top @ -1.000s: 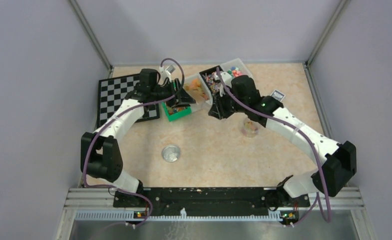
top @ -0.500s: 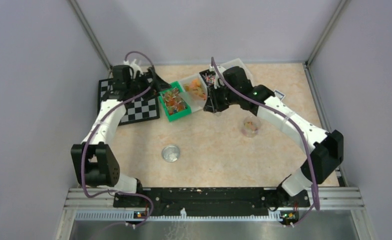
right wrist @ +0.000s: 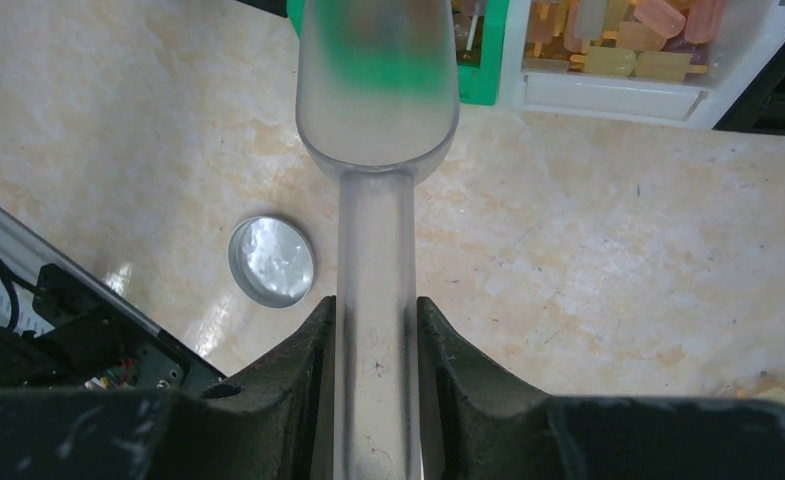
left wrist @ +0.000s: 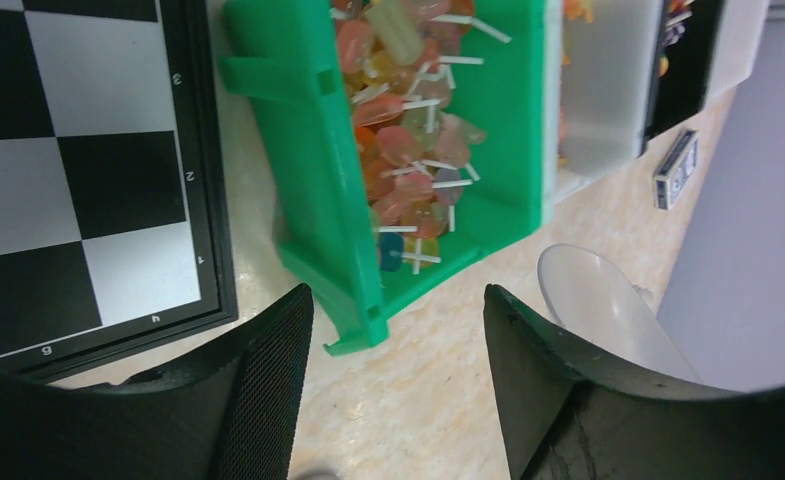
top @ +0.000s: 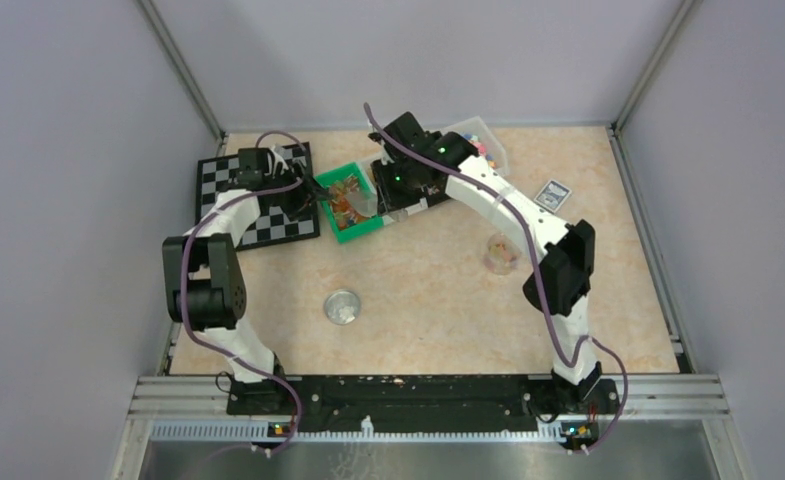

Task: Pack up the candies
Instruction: Scoop the fake candies from the storage box.

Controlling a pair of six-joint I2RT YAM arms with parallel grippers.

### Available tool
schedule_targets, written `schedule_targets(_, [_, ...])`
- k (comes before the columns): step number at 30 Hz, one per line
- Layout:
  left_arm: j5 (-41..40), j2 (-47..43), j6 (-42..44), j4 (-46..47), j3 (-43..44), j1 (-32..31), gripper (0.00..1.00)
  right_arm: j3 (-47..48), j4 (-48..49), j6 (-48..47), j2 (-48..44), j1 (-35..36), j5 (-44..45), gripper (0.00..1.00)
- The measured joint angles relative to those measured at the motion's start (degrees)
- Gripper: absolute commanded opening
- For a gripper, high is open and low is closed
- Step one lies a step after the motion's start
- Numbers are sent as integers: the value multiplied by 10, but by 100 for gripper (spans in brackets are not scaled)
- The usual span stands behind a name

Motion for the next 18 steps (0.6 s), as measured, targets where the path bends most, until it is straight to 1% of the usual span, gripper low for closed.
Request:
schedule_targets(6, [2,23,10,-5,0,3,63,87,-66,1,59,0,3,0])
schedule_targets(10, [17,36,11,2,0,9,60,109,-89,0,74,0,3,0])
schedule_targets(18, [36,57,11,12,0,14,57,115,-124,-1,78,0,-3,0])
